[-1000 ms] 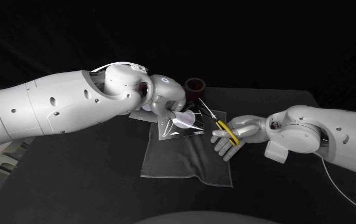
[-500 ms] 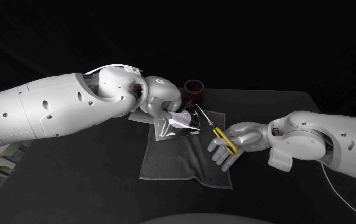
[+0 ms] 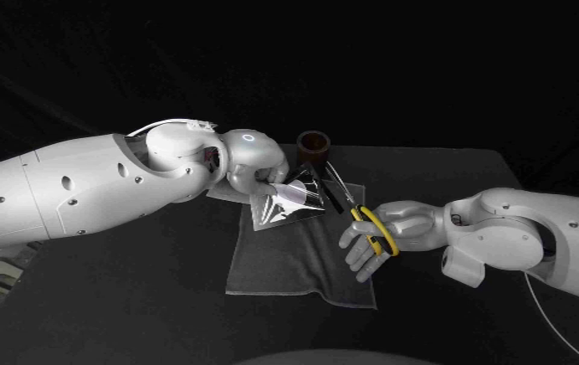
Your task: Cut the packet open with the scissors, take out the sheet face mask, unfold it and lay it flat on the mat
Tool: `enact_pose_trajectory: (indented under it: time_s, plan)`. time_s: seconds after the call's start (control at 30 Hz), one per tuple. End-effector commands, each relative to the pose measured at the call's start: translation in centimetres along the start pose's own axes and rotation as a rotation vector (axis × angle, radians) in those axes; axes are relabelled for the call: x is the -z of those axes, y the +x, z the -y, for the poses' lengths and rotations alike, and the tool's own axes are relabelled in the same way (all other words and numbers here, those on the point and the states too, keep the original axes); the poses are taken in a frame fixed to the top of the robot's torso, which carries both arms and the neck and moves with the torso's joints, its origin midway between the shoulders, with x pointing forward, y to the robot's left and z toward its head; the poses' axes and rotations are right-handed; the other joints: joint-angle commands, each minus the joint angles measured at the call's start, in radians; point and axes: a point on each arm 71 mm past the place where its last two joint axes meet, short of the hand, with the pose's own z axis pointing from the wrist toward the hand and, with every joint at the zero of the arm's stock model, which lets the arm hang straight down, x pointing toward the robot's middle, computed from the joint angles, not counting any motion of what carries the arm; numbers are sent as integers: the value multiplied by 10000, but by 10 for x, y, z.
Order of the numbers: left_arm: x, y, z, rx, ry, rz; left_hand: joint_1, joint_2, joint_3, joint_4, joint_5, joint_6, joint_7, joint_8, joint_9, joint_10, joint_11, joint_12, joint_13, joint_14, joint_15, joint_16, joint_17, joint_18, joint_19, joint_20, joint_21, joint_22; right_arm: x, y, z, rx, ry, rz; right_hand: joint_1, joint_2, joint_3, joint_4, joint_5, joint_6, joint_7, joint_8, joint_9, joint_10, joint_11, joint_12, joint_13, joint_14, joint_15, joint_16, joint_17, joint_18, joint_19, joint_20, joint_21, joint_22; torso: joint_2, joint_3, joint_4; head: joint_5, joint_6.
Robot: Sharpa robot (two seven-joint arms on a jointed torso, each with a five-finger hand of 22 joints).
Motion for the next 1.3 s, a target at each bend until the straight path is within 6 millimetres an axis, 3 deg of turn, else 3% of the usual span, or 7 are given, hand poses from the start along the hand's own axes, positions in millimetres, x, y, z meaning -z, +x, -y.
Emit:
enact_pose_trajectory:
  time_s: [0.03, 0.47, 0.77, 1.3]
  plan:
    - [3, -3, 0, -30, 409, 924, 6, 36, 1458, -1412, 40, 88, -19, 55, 632, 74, -27, -51, 9, 5, -21, -21, -9, 104, 9, -22, 30, 17, 3, 4, -4, -443, -755, -376, 12, 105, -74, 19, -42, 93, 1162, 58, -29, 172, 78, 34, -17, 64, 3, 53, -18, 716, 58, -10, 31, 7, -11, 6, 18, -22, 16]
    - [6, -1, -3, -136, 548, 1444, 11, 27, 1472, -1419, 41, 108, -29, 56, 657, 90, -28, -51, 15, 20, -23, -16, -9, 104, 25, -23, 41, 18, -2, 16, -5, -475, -642, -1051, 79, 230, -319, 25, -44, 286, 1147, 128, -213, 329, 53, 57, -64, 123, -22, 132, -111, 740, 73, -8, 33, 6, -16, -8, -9, -31, 111]
    - [4, -2, 2, -166, 810, 1527, 10, 23, 1474, -1420, 40, 114, -32, 55, 665, 95, -28, -51, 16, 25, -23, -15, -9, 104, 29, -23, 44, 19, -16, 21, -1, -470, -266, -1363, 68, 281, -455, 29, -43, 376, 1133, 154, -319, 412, 32, 63, -76, 203, -49, 199, -155, 768, 115, -9, 52, 11, -13, -4, 24, -29, 138]
    - [5, -2, 2, -207, 843, 1449, 16, 6, 1485, -1429, 40, 128, -41, 51, 686, 106, -30, -54, 20, 34, -26, -13, -10, 104, 36, -25, 53, 20, -15, 10, 7, -494, 10, -1002, 96, 351, -534, 24, -41, 444, 1133, 174, -401, 467, 23, 63, -81, 259, -65, 245, -192, 790, 154, -8, 70, 16, -16, 0, 6, -11, 125]
